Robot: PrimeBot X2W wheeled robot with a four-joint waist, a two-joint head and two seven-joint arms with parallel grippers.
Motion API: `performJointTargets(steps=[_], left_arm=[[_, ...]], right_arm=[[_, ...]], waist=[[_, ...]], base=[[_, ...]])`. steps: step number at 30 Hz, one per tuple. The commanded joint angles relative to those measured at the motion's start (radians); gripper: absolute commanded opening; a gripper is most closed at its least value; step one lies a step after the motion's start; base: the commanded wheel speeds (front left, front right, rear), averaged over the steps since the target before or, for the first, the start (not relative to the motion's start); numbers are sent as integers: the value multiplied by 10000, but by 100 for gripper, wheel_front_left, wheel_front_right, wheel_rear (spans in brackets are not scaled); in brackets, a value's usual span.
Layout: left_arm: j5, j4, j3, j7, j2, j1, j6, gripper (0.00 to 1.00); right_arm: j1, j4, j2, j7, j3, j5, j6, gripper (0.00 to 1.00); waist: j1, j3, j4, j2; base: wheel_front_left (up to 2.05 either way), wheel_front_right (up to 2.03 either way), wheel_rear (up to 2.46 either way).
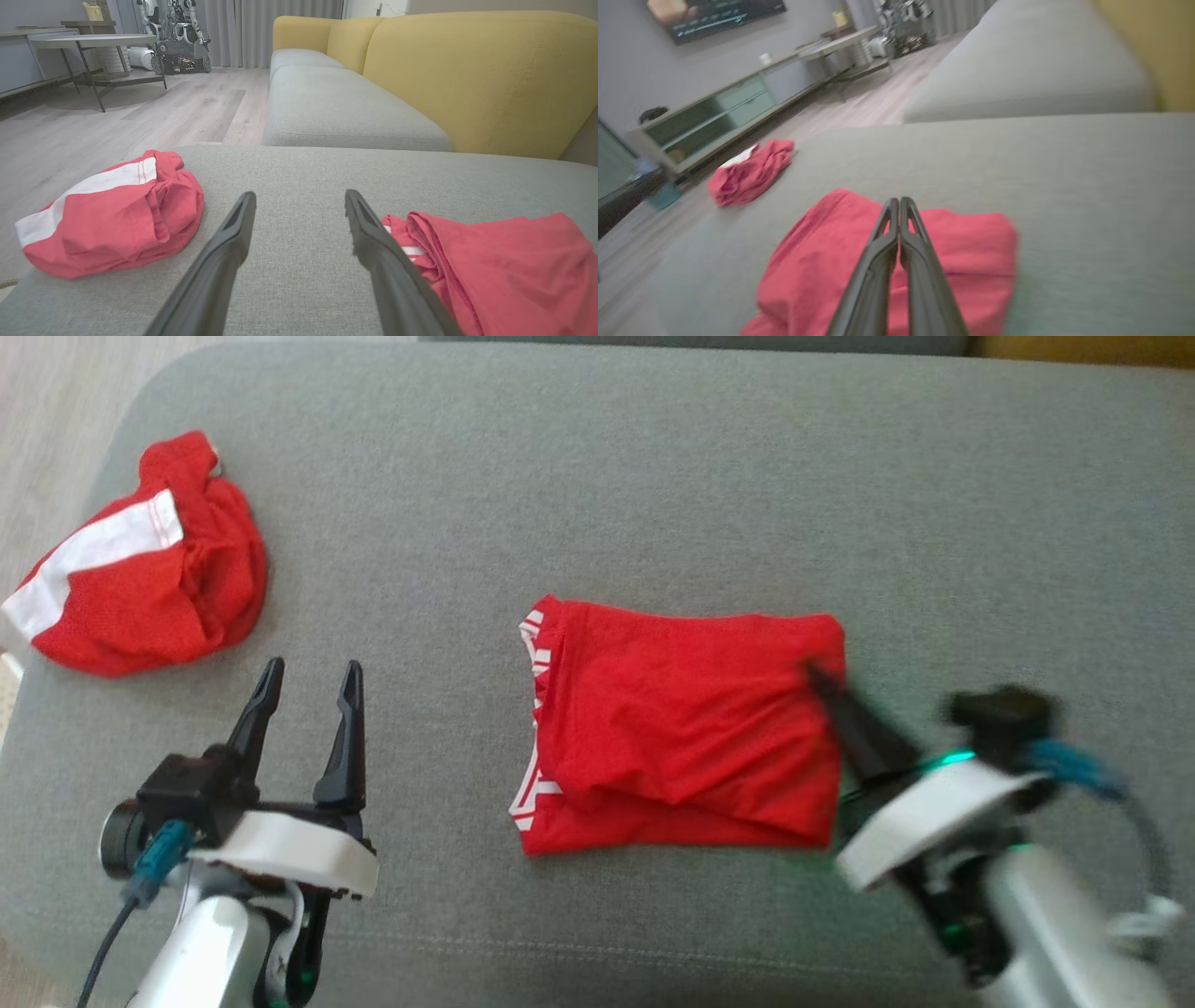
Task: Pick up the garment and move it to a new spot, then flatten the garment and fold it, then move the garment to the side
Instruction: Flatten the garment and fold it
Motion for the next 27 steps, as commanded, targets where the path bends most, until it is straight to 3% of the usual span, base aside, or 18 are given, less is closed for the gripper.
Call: performJointTargets(steps=[1,2,3,5,12,27], left_arm=[[-29,-354,466,-113,309,-181,94,100],[-36,-388,482,-107,331,-131,118,100],[-21,-435,498,-105,369,-91,147,100],[10,-564,523,-105,437,-20,186,100],[40,-1127,602,-106,625,207,189,100],[57,-1580,361,234,828,1116,380,100]], right_arm=[[168,-594,187,-169,-642,-299,-7,0],[279,-748,313,-219,-1126,-478,-7,1],[397,-873,437,-237,-1610,-723,-7,24],[602,-1146,705,-297,-2496,-1204,-7,100],[988,-1990,1100,-463,-4289,-2846,-7,100],[2267,-2348,1277,-193,-4888,-3185,-7,100]], waist=[[0,-144,-94,0],[0,-197,-128,0],[0,-246,-159,0],[0,-348,-210,0],[0,-642,-374,0],[0,-1651,-497,0]], base=[[0,0,0],[0,0,0],[0,0,0],[0,0,0],[0,0,0],[0,0,0]])
